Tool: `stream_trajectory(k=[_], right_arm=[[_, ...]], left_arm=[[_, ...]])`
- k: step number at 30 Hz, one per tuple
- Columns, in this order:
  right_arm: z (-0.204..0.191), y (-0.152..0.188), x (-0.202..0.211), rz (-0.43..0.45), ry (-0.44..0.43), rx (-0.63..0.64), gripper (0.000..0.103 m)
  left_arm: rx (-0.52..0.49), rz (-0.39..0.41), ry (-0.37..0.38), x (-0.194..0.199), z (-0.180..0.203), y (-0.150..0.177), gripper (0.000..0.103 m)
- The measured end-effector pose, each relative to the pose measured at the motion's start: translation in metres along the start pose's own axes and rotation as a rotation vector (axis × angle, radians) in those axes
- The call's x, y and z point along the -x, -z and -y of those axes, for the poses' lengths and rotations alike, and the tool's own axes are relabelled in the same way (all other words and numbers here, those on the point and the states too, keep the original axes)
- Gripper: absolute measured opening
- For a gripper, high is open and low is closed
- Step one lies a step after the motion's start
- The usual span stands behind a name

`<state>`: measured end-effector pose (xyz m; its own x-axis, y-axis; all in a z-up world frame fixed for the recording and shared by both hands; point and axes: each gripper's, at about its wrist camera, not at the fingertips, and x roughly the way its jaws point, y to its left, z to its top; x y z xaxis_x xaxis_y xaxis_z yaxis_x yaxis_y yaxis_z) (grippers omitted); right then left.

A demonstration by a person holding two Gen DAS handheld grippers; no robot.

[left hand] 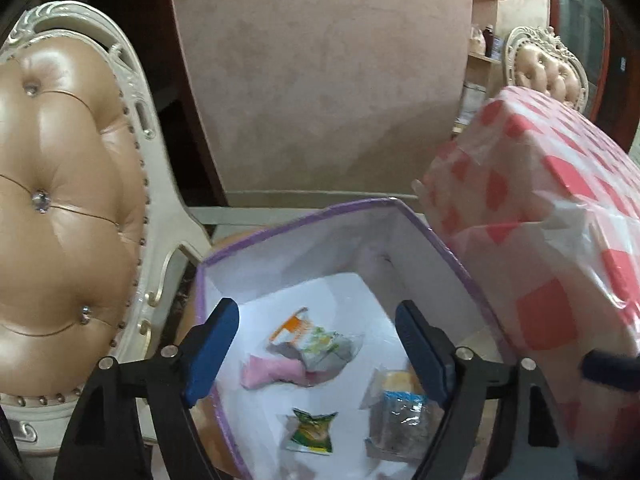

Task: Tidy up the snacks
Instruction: 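Open both grippers to drop the packets into the box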

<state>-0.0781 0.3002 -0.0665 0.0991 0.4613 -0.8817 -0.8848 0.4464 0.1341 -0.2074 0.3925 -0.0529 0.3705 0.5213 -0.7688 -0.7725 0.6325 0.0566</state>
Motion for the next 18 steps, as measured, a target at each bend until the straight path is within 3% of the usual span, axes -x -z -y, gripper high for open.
stream_trajectory(k=[6,18], right_arm=[[0.018,0.003,0.011,0.056,-0.07,-0.097,0.066],[0.022,0.017,0.049,0.229,-0.111,-0.121,0.066]], left_arm=[[-0.018,0.008,0.015,0.004,0.006,0.001,0.081],[-0.063,0.043,0.034,0.029,0.039,-0.005,0.081]])
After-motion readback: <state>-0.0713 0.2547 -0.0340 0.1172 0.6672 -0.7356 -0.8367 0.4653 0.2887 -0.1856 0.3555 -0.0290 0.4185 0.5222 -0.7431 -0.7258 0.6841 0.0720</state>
